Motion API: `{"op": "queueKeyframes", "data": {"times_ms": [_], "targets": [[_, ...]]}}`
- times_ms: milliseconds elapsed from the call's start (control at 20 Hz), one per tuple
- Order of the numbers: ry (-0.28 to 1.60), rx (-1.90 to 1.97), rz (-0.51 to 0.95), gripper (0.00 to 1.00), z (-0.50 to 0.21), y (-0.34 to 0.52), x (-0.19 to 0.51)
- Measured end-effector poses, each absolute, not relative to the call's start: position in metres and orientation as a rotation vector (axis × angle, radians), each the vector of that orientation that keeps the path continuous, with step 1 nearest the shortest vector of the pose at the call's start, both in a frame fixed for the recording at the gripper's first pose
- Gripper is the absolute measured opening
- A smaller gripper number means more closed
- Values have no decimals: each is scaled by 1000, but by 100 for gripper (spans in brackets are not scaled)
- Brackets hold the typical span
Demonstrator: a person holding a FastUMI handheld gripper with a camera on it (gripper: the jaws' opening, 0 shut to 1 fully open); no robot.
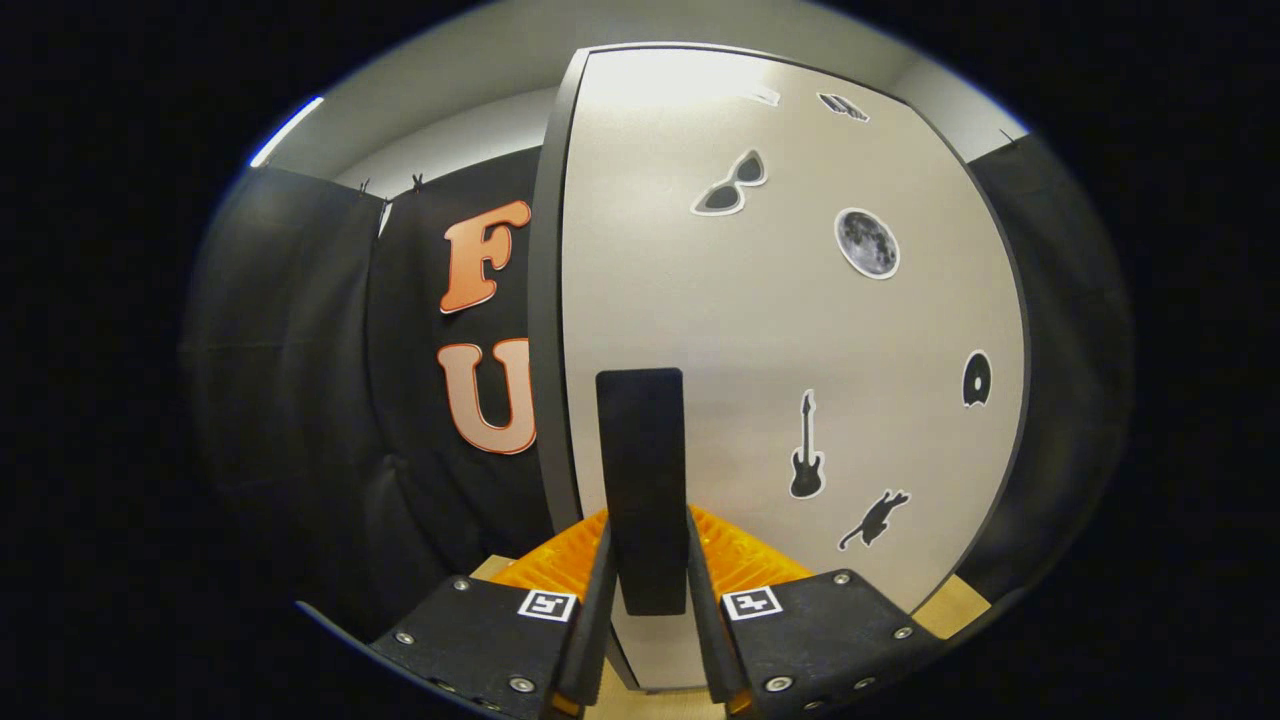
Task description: Open the shoe cabinet door, grab the shoes and put them into the shoe cabinet, then close the shoe cabinet door.
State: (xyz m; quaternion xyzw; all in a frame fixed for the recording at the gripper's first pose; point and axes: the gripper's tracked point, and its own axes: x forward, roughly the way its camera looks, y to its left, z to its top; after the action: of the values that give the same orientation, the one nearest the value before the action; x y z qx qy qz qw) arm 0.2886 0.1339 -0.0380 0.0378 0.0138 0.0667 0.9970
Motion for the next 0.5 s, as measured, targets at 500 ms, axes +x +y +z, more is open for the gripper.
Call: {"op": "queueKeyframes", "data": {"times_ms": [500], "targets": [[51, 80, 161, 26, -38, 130, 273]]}}
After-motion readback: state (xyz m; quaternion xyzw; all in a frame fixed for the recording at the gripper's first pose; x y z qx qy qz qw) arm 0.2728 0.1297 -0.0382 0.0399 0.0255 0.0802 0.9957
